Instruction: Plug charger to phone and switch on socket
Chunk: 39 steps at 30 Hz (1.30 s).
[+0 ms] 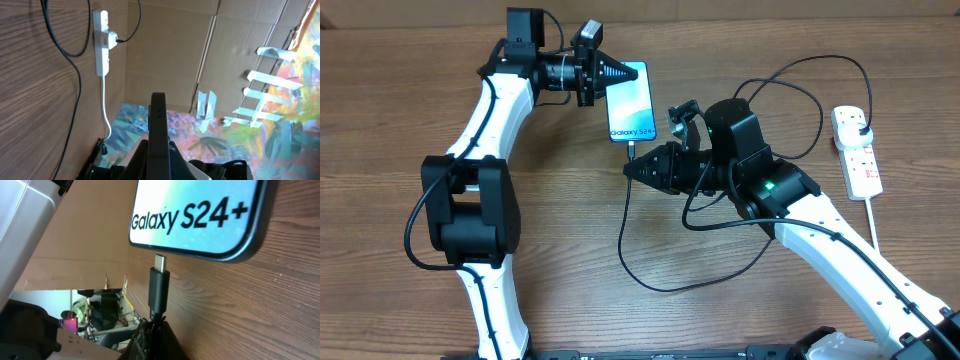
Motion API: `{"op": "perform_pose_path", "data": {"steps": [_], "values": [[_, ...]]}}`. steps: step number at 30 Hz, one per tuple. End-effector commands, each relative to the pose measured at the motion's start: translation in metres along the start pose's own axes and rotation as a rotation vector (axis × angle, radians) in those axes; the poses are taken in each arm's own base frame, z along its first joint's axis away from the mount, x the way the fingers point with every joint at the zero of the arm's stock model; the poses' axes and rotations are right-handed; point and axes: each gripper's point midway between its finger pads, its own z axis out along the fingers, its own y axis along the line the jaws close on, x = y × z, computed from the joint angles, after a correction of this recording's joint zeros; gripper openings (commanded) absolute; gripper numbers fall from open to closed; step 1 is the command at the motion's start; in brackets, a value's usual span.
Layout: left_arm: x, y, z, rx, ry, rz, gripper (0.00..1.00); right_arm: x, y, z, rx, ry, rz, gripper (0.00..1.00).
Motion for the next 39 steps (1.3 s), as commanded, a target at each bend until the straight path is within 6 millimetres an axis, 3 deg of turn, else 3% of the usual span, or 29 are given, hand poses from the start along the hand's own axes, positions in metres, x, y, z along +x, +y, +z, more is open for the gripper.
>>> {"op": "perform_pose_path", "data": {"steps": [1, 39], "values": [[0.0046, -0.013, -0.0058, 0.039, 0.032, 0.017, 0.04, -0.0012, 0.0001, -0.0026, 0.0, -0.013, -0.001, 0.04], [0.0072, -0.0154, -0.0062, 0.053, 0.047, 0.032, 0.04, -0.0034, 0.0022, -0.0026, -0.007, -0.022, -0.011, 0.04]]}}
